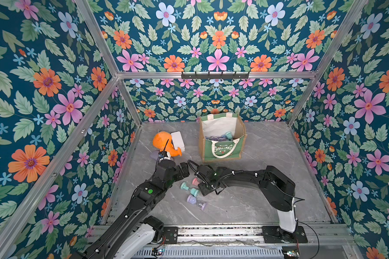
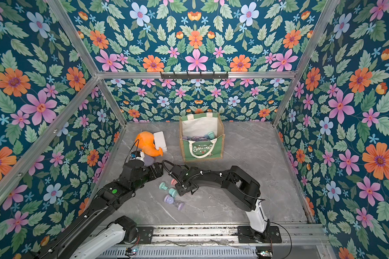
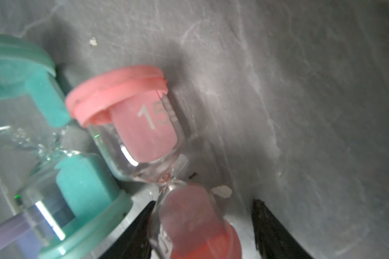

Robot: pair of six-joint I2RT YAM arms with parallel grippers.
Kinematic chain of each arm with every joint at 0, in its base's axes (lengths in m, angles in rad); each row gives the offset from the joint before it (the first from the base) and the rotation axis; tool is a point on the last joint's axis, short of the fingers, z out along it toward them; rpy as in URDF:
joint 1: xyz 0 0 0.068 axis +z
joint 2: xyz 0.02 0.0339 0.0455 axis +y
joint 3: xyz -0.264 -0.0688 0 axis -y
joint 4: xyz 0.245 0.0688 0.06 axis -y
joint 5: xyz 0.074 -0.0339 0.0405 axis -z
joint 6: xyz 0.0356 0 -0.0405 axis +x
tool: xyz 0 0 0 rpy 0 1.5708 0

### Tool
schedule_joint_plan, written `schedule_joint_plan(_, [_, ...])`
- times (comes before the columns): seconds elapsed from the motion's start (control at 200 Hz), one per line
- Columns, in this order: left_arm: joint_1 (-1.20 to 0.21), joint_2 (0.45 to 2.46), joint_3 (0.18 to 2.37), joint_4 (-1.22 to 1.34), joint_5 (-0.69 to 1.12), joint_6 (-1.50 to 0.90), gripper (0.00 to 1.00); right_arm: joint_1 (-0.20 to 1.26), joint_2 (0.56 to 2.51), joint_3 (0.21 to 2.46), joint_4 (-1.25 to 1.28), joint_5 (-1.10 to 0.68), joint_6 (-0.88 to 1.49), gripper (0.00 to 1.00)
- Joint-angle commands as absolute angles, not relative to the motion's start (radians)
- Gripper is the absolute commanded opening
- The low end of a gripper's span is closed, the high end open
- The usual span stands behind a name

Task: Put the hourglass into the canvas bag
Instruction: Pick up the hourglass from the center of the board.

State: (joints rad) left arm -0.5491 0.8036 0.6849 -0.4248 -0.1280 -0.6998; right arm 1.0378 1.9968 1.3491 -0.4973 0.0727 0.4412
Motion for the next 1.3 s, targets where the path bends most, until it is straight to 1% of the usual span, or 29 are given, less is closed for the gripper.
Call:
schedule_joint_plan(0.0, [-0.547, 0.808, 0.689, -0.42, -0.133, -0.696, 1.0, 1.04, 2.007, 1.355, -0.502, 0.087, 0.444, 0.63])
schedule_joint_plan(0.175, [-0.548, 0.817, 0.687, -0.414, -0.129, -0.696, 1.0, 1.04, 2.014, 1.36, -0.51, 0.092, 0.439, 0.56])
schedule_joint_plan(0.36, [-0.548, 0.82, 0.689, -0.41, -0.131, -0.696, 1.0, 1.04, 2.004, 1.362, -0.513, 0.095, 0.435, 0.53])
schedule_joint_plan(0.435, [-0.548, 0.822, 0.689, -0.409, -0.129, -0.697, 1.0, 1.041, 2.003, 1.361, -0.513, 0.094, 0.43, 0.43])
schedule_joint_plan(0.46, [-0.548, 0.822, 0.689, -0.407, -0.127, -0.698, 1.0, 1.04, 2.002, 1.361, -0.516, 0.094, 0.431, 0.41])
schedule_joint_plan(0.765, [-0.548, 0.82, 0.694, -0.404, -0.115, -0.704, 1.0, 1.04, 1.975, 1.366, -0.523, 0.097, 0.425, 0.4])
schedule_joint_plan(0.985, [-0.547, 0.81, 0.708, -0.409, -0.119, -0.698, 1.0, 1.039, 1.917, 1.38, -0.534, 0.097, 0.428, 0.38])
schedule_joint_plan(1.295, [-0.547, 0.83, 0.817, -0.434, -0.138, -0.645, 1.0, 1.008, 1.797, 1.469, -0.632, 0.124, 0.406, 0.37])
